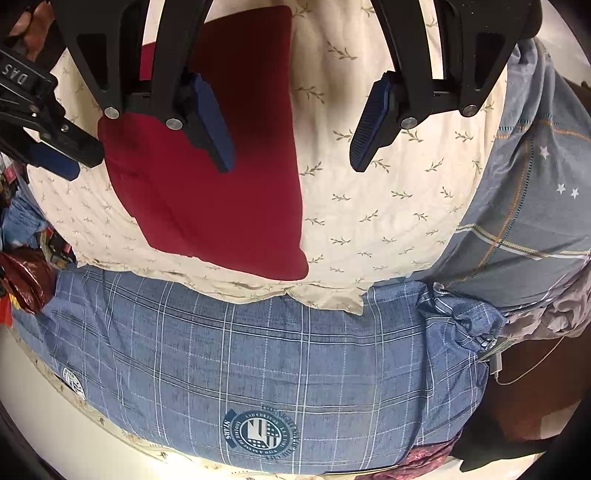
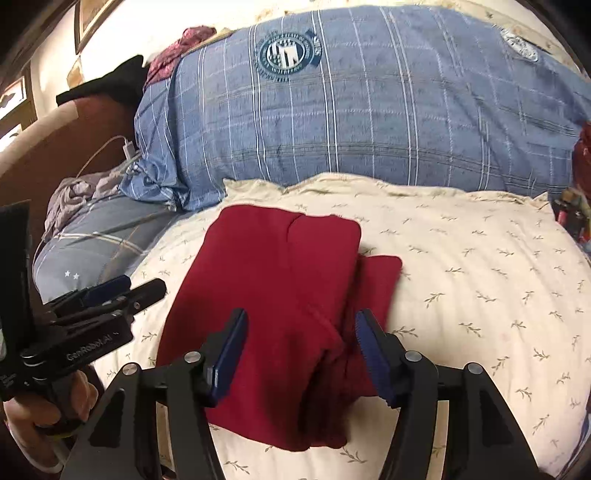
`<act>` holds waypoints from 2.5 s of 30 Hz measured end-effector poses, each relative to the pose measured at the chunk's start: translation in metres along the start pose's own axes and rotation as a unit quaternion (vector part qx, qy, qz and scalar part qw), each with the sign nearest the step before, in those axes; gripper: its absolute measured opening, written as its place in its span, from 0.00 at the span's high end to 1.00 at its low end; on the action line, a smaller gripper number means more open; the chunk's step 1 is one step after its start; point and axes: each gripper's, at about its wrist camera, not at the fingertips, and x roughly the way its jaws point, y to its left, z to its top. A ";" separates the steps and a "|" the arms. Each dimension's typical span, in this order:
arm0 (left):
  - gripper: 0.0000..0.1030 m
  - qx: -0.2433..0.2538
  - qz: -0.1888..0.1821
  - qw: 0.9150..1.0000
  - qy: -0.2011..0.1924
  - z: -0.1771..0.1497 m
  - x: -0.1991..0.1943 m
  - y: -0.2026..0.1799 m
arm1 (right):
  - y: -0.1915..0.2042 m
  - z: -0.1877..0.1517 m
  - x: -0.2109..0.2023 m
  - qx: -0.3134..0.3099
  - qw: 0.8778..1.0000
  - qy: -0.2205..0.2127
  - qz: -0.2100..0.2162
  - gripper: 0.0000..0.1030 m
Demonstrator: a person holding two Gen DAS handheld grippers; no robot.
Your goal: Fold small clothes
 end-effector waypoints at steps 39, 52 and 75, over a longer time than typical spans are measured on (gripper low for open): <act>0.37 0.006 0.021 0.999 -0.024 0.004 -0.004 0.006 | 0.010 -0.003 0.010 0.009 1.000 0.014 -0.011 0.23; 0.37 0.007 0.024 0.999 -0.020 0.004 0.003 0.008 | 0.014 -0.005 0.020 0.007 1.000 0.024 -0.011 0.23; 0.37 0.010 0.025 1.000 -0.009 0.003 0.011 0.004 | 0.018 -0.009 0.028 0.002 0.999 0.043 -0.014 0.23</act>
